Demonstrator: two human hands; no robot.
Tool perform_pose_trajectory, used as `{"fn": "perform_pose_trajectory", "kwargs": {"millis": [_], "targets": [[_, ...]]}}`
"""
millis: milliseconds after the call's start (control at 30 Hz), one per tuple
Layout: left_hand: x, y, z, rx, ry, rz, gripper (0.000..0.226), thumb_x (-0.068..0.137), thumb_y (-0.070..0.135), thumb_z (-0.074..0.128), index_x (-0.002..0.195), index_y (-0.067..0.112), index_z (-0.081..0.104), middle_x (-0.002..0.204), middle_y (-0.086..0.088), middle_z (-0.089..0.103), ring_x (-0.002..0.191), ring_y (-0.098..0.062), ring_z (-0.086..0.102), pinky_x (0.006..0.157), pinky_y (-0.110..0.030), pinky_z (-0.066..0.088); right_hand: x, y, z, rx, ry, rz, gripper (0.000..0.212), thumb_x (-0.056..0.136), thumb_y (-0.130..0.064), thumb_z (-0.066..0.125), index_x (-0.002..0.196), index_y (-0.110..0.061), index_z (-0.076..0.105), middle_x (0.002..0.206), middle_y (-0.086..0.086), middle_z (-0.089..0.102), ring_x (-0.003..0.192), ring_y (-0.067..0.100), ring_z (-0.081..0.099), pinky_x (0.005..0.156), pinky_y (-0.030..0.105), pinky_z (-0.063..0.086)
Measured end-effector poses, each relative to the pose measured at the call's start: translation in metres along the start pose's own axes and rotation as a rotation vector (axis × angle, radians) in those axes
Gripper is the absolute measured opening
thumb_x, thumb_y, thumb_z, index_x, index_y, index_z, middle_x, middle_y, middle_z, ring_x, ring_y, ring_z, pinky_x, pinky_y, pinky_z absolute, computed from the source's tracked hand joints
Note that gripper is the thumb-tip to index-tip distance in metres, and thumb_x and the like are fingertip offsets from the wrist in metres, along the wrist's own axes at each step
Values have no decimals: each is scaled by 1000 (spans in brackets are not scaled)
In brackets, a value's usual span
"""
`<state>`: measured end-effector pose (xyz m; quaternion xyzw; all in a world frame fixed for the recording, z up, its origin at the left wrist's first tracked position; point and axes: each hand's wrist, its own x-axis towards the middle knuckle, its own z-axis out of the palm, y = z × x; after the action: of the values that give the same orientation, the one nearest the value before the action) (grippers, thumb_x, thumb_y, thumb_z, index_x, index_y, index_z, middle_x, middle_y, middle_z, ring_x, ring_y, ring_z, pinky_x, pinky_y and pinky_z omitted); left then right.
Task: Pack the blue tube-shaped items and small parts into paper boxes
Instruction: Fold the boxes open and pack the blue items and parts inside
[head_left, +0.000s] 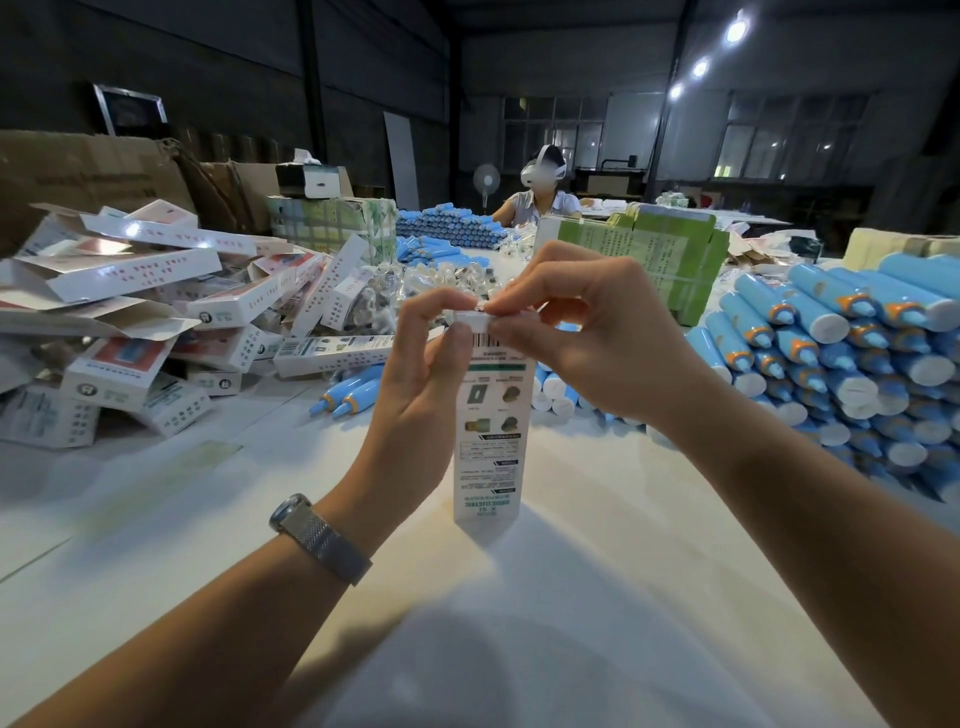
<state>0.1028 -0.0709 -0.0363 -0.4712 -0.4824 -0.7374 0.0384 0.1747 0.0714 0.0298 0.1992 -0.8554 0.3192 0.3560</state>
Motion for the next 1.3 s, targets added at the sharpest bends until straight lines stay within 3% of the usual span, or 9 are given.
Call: {"fn": "perform_pose_trajectory", "kwargs": {"millis": [100,233,433,600,967,1133,1200,1300], "targets": [[1,2,6,30,66,28,8,102,20,38,106,22,44,82,11,62,73,-6,61,61,-22,52,1,-2,-2,30,-27,17,14,84,-4,74,94,-13,75,86,7,65,81,28,65,72,48,54],[1,3,13,40,170,58,11,103,16,35,102,21,45,82,2,55,68,-5,58,59,-19,50,2,-5,-2,-17,-24,43,12,83,-8,77,93,-13,76,84,-7,62,80,20,63,73,42,55],[0,1,16,101,194,82,11,105,16,37,104,22,46,81,14,60,72,-4,58,63,-19,50,1,-8,0,-131,49,-29,7,83,-12,77,90,-13,77,80,-13,63,75,8,63,68,24,54],[1,3,16,109,181,76,14,108,14,34,104,21,45,77,15,61,69,0,60,60,-17,51,2,-12,-1,-165,91,-50,4,83,-13,77,87,-11,78,77,-11,67,72,7,64,65,11,48],[6,9,20,12,237,34,11,100,27,40,96,23,50,76,12,58,68,-6,58,58,-20,49,3,-21,0,-180,111,10,1,84,-16,75,83,-16,76,74,-9,71,68,6,66,61,15,51],[7,11,20,-29,235,1,12,97,23,39,93,23,50,68,11,57,62,-5,57,53,-20,47,8,-26,1,-217,90,69,7,82,-21,74,75,-19,72,72,-12,66,66,6,63,59,23,52],[7,11,19,-25,218,9,13,97,21,37,95,23,50,68,12,58,61,-4,57,53,-19,47,10,-28,0,-210,48,82,11,82,-22,73,72,-24,69,72,-12,66,67,6,63,60,22,51],[5,11,18,-16,201,35,15,99,19,34,99,24,49,73,11,60,65,-6,58,55,-20,48,12,-27,-4,-163,-12,110,10,83,-22,75,74,-19,71,75,-11,65,71,9,63,68,30,55]]}}
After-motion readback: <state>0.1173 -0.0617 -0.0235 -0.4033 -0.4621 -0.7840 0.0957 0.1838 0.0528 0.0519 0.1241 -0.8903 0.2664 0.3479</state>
